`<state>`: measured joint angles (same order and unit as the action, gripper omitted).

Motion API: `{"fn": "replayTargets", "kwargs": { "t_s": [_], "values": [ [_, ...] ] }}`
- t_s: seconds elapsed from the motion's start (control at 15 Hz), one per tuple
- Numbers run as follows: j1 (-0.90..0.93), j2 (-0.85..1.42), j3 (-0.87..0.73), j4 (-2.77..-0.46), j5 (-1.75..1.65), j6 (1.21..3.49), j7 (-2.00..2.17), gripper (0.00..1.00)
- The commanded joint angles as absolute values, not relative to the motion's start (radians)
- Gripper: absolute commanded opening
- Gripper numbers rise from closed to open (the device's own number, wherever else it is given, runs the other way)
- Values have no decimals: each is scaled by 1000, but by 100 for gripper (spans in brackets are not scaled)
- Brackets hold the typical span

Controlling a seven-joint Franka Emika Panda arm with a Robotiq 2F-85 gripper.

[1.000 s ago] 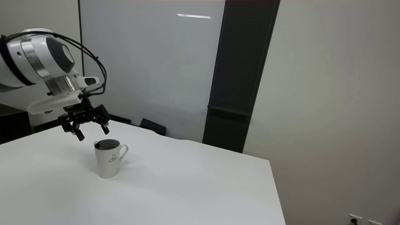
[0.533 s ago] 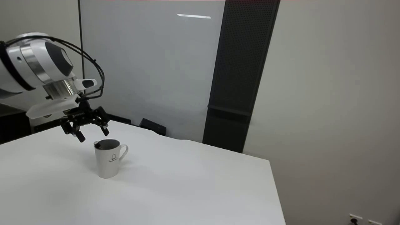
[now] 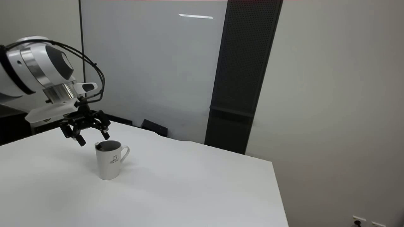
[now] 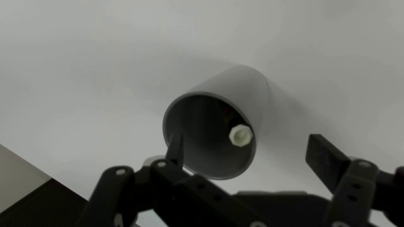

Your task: Remove the marker from the mug and put it on the table

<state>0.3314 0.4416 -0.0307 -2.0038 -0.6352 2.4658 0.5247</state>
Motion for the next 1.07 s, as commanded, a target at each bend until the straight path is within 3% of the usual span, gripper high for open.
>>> {"fn": "replayTargets", "kwargs": {
  "t_s": [0.0, 0.53, 0.6, 0.67, 1.0],
  "values": [
    [349, 443, -49, -2004, -665, 2466, 578, 100],
    [346, 445, -47, -2009, -658, 2465, 585, 100],
    [346, 446, -47, -2009, -658, 2465, 585, 84],
    [345, 447, -47, -2008, -658, 2465, 584, 74],
    [345, 448, -47, -2008, -657, 2463, 588, 43]
  ]
}}
